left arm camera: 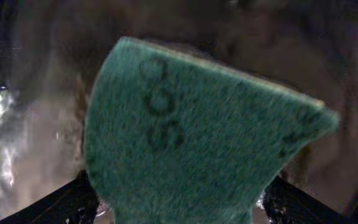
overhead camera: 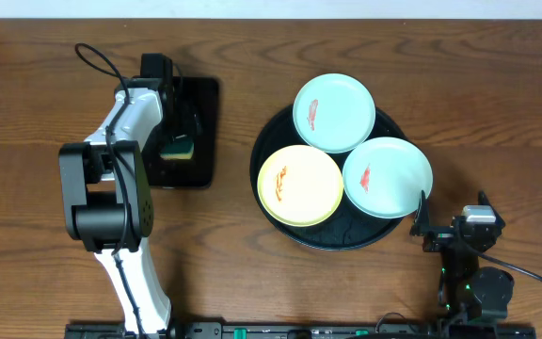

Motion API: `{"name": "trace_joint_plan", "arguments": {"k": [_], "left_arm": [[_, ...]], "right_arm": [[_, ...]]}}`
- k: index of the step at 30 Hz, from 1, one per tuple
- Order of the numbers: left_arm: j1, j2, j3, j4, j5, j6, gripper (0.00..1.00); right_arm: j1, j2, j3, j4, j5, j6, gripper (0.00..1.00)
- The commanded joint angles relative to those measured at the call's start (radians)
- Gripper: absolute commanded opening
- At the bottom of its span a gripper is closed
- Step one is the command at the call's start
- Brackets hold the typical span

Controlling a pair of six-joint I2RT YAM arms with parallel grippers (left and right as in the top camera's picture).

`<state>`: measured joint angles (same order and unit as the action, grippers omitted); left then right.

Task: Clean dirty plates on tray and stack at the side
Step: 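Lift the sponge with the left gripper above the black tray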

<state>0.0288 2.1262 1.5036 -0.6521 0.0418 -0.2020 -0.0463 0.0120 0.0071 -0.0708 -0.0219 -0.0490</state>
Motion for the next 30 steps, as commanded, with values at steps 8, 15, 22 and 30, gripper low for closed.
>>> {"name": "trace_joint_plan", "arguments": {"k": [8,15,22,30], "left_arm": [[0.001,-0.018,-0.004,0.030,-0.009,0.026,0.72],[0.001,-0.017,-0.004,0.037,-0.010,0.026,0.56],[0.001,-0.019,0.002,0.058,-0.009,0.025,0.25],[0.000,-0.098,0.020,0.003,-0.004,0.024,0.08]], "right_arm": [[0.000,-0.005,-0.001,-0.005,0.006,-0.012,0.99],[0.000,-0.005,-0.001,-0.005,0.006,-0.012,0.99],[0.000,-0.005,-0.001,-0.005,0.006,-0.012,0.99],[0.000,-0.005,-0.001,-0.005,0.006,-0.012,0.99]]}}
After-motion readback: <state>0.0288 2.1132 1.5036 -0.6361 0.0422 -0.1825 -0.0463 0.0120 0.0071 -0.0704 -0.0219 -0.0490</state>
